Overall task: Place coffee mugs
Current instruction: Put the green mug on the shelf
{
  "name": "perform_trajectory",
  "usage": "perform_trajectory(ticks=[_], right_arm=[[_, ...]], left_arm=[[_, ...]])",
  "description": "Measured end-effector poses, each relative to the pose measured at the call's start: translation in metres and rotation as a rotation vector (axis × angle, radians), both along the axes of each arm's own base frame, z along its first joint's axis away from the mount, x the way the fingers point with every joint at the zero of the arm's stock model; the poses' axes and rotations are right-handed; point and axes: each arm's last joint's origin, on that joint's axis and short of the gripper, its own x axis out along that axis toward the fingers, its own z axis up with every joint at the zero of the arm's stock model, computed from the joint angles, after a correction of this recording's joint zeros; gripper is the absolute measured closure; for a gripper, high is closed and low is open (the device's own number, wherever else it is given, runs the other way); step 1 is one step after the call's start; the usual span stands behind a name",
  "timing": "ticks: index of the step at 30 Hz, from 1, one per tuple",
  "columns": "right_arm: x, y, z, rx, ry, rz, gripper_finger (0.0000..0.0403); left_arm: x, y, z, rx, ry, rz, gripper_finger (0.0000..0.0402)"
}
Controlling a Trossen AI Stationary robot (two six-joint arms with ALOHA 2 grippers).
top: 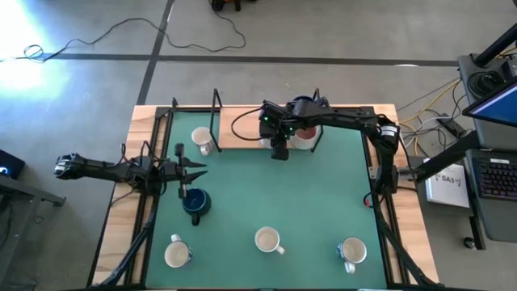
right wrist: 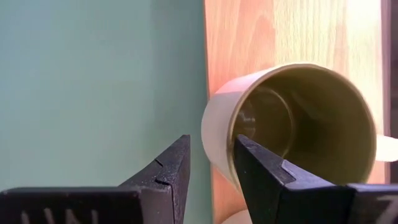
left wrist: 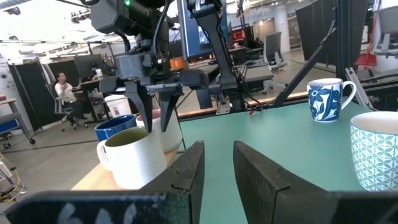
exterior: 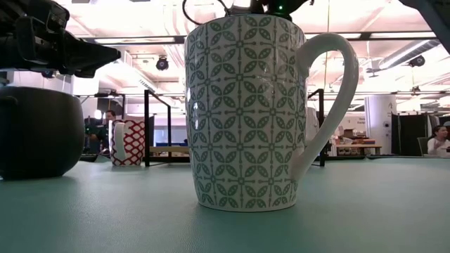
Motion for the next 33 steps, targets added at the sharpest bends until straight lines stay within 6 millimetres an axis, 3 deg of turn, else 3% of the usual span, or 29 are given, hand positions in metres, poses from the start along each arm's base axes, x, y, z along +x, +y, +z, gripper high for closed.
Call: perform_trajectory(ticks=[33], right_arm=[[-0.003, -0.015, -0.004, -0.069, 0.028, 0.023, 0.0376]], left_arm=[[0.000, 0.000, 0.000, 0.000, 0.001, 0.000, 0.0333]])
